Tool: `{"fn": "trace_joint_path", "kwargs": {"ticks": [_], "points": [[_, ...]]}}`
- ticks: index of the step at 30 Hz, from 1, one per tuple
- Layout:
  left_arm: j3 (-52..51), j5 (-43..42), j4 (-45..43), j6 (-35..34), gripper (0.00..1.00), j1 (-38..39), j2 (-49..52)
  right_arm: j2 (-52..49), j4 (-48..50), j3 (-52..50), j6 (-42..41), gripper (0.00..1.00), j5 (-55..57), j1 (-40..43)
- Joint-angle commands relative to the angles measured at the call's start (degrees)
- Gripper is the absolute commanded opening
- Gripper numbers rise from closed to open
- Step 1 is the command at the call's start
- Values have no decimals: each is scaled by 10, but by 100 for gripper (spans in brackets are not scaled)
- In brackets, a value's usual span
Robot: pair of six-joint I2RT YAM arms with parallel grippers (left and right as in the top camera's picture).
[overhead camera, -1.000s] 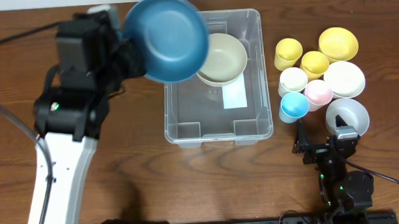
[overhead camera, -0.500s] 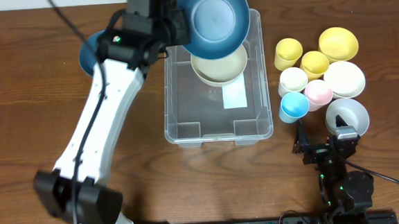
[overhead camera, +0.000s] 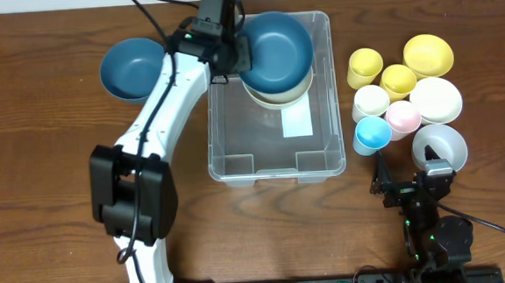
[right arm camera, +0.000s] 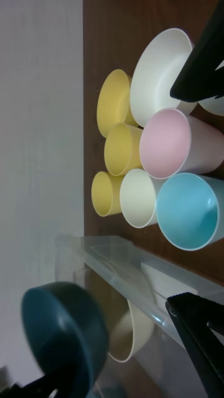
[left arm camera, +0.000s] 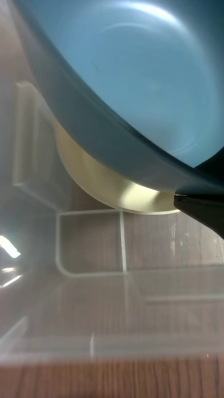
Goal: Pack container
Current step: 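Lift the teal bowl and carry it over the cream bowl, then set the teal bowl into the cream bowl and release it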
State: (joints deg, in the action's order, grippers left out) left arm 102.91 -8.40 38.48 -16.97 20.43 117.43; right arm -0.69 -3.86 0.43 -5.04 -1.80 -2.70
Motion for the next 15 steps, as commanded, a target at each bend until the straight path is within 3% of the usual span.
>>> {"fn": "trace_joint_path", "kwargs": {"ticks": [1, 8, 11, 14, 15], "points": [[16, 6, -10, -9, 6, 7, 11, 4, -2, -1, -7, 99, -6, 4], [16, 6, -18, -9, 6, 7, 34, 4, -2, -1, -7, 99, -6, 4], [16, 6, -23, -7, 17, 7, 34, 4, -2, -1, -7, 99, -6, 4], [16, 5, -26, -7, 35, 7, 34, 4, -2, -1, -7, 99, -6, 4], [16, 5, -26, -7, 36, 7, 33, 4, -2, -1, -7, 99, -6, 4]]}}
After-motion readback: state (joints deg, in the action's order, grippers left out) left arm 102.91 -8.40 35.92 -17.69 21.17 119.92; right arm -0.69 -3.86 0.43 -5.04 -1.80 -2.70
